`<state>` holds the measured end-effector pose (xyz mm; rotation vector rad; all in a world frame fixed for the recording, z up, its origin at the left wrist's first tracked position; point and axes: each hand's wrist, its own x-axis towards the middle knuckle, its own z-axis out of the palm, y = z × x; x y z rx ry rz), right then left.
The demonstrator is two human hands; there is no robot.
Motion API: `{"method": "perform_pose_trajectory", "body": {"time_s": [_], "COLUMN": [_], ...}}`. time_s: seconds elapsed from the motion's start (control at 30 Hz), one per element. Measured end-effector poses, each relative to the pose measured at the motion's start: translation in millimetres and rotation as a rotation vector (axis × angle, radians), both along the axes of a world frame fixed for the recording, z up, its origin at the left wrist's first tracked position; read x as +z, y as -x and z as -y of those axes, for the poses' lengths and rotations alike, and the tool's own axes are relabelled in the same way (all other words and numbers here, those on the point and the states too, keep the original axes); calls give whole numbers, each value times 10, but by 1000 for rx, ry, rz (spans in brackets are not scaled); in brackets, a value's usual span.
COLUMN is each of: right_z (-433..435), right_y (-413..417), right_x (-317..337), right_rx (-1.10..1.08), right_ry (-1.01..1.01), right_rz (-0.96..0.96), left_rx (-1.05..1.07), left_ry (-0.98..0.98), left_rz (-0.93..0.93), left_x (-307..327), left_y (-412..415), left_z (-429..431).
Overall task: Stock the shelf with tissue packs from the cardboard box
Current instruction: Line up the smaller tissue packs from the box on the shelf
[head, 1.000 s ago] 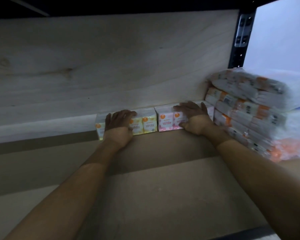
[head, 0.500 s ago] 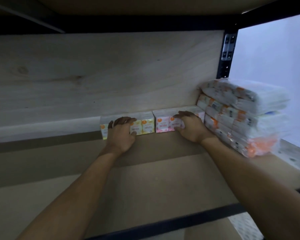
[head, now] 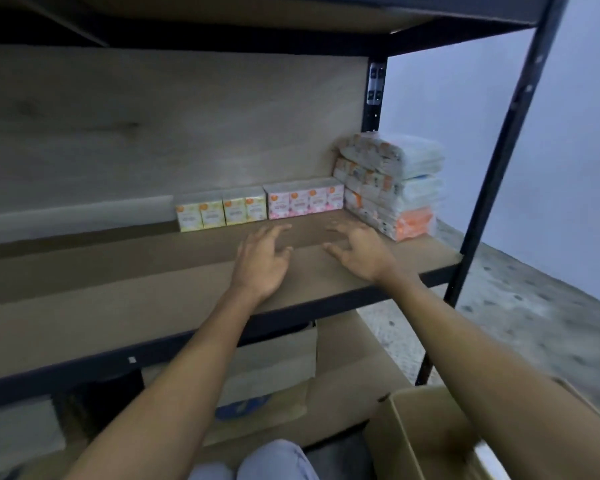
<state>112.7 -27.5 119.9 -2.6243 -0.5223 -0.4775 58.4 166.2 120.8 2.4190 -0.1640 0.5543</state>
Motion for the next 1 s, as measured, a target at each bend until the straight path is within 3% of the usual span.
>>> {"method": "perform_pose_trajectory", "body": {"time_s": [0.47, 0.8, 1.0], "right_z": [1325, 2318, 2776], "right_y": [1625, 1942, 1945], "right_x": [-989, -2048, -2581], "right_rx": [-208, -444, -518], "right_ry": [-29, -29, 7], "right_rz": [-50, -347, -529], "left_rx": [-393, -543, -620], "left_ry": [-73, -56, -165], "left_rz": [43, -402, -652], "left_x": [-937, -1845, -2403], "left_y": [993, 1127, 977], "left_z": [1513, 2363, 2751]}}
